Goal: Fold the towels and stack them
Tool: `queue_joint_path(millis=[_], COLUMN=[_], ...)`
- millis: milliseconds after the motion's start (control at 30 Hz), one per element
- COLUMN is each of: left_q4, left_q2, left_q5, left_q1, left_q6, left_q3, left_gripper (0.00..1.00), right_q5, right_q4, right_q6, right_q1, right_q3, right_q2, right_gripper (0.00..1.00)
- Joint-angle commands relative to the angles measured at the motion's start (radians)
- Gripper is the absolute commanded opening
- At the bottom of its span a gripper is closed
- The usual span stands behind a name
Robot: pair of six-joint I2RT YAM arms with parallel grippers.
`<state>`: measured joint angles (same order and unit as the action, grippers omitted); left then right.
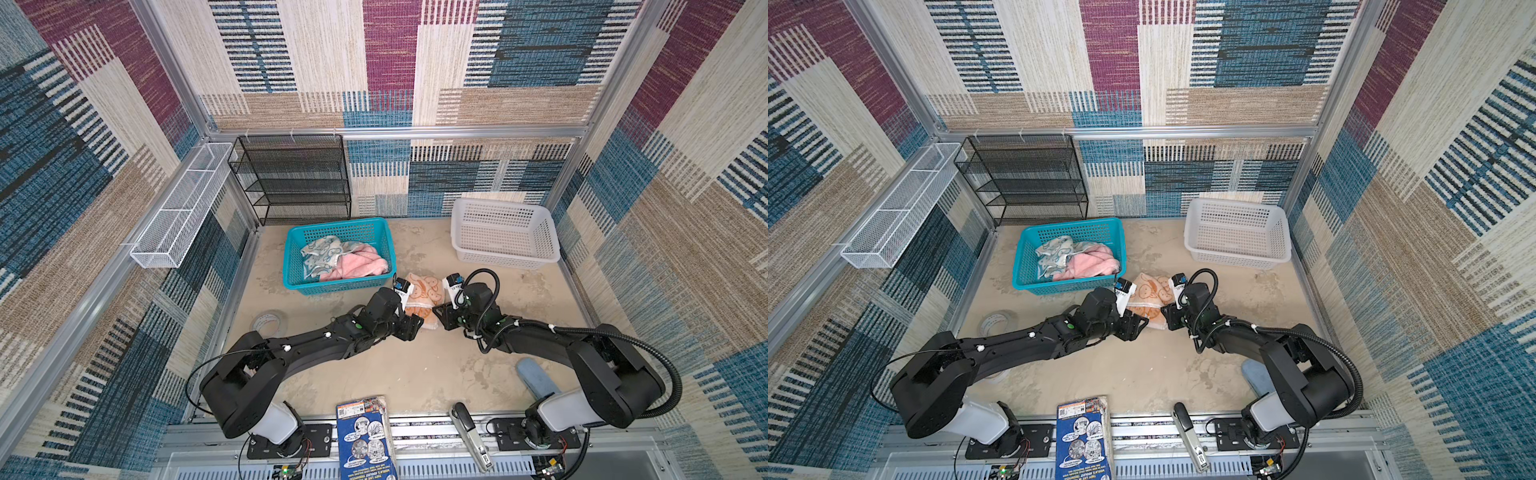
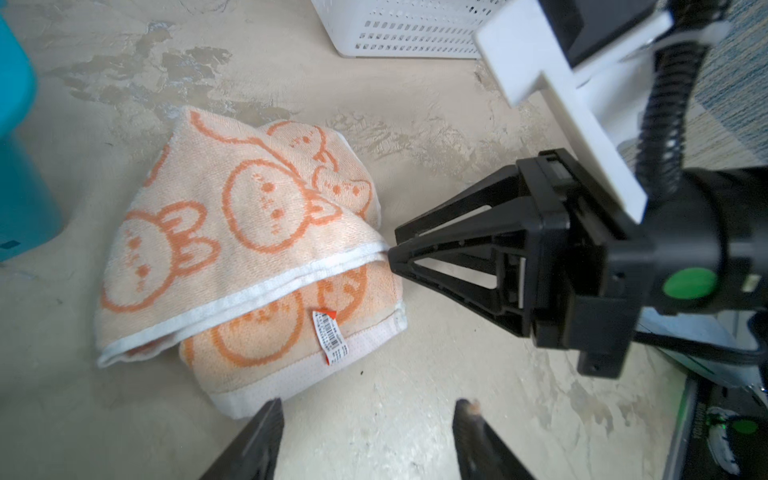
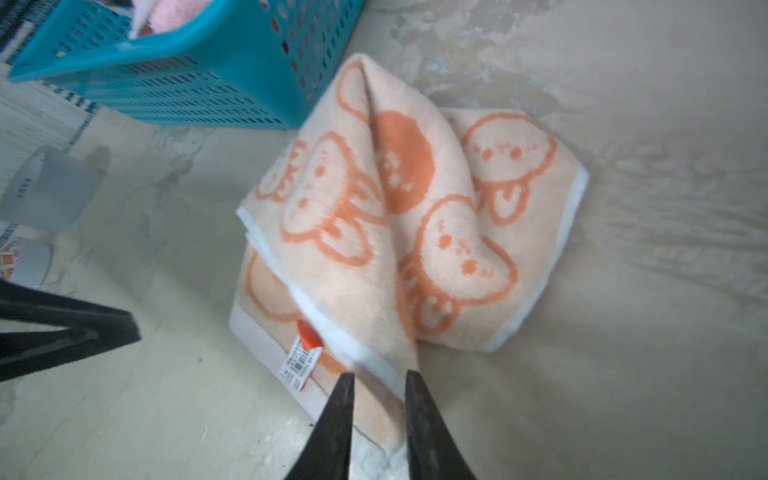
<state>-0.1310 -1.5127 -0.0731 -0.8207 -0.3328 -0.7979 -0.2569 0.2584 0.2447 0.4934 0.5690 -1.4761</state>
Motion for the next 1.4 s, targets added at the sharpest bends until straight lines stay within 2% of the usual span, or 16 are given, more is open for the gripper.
queue_joint_path(millis=[0,167,433,467,567,600,700,833,933,1000,1100,1133,1367], left_q4=[-0.025,-0.052,-0.042,-0.034,-0.027,-0.026,-0.016,-0.004,0.007,0.014,0.022,0.026,-0.028], left_q2=[0.005,0.0,-0.021,-0.022,-0.014,-0.011,-0.005,-0.007,-0.007,-0.003,0.003,0.008,0.016], left_q5=[0.033,0.041,0.036,0.038,0.045,0.052,0.073,0.08,0.084,0.087,0.096,0.098,0.07], left_q1=[0.0,0.002,0.005,0.005,0.006,0.006,0.006,0.005,0.005,0.006,0.006,0.005,0.005], left_q6=[0.048,0.025,0.02,0.021,0.013,0.011,0.009,0.008,0.008,0.013,0.025,0.029,0.038], left_q3=[0.012,0.035,0.025,0.021,0.016,0.017,0.017,0.016,0.011,0.011,0.015,0.017,0.039], left_gripper=[0.69,0.69,0.69,0.7,0.76,0.8,0.85,0.86,0.84,0.83,0.83,0.83,0.82], right_q5=[-0.102,-0.092,-0.007,0.02,0.143,0.195,0.261,0.189,0.091,0.018,-0.035,-0.045,-0.091], right_q4=[0.084,0.115,0.102,0.088,0.026,0.005,-0.022,0.0,0.046,0.08,0.105,0.104,0.038], right_q6=[-0.013,-0.004,-0.025,-0.028,-0.043,-0.045,-0.069,-0.067,-0.044,-0.017,0.016,0.023,0.099], right_q1=[0.001,0.001,0.002,0.001,0.001,0.001,0.001,0.001,0.001,0.003,0.006,0.006,0.014], right_q3=[0.011,0.025,0.022,0.024,0.033,0.036,0.037,0.035,0.027,0.025,0.03,0.037,0.115], right_q2=[-0.024,-0.077,-0.055,-0.05,-0.025,-0.017,-0.019,-0.065,-0.09,-0.083,-0.046,-0.035,0.014], right_gripper=[0.25,0.25,0.24,0.27,0.49,0.54,0.55,0.47,0.32,0.18,0.03,0.0,0.0])
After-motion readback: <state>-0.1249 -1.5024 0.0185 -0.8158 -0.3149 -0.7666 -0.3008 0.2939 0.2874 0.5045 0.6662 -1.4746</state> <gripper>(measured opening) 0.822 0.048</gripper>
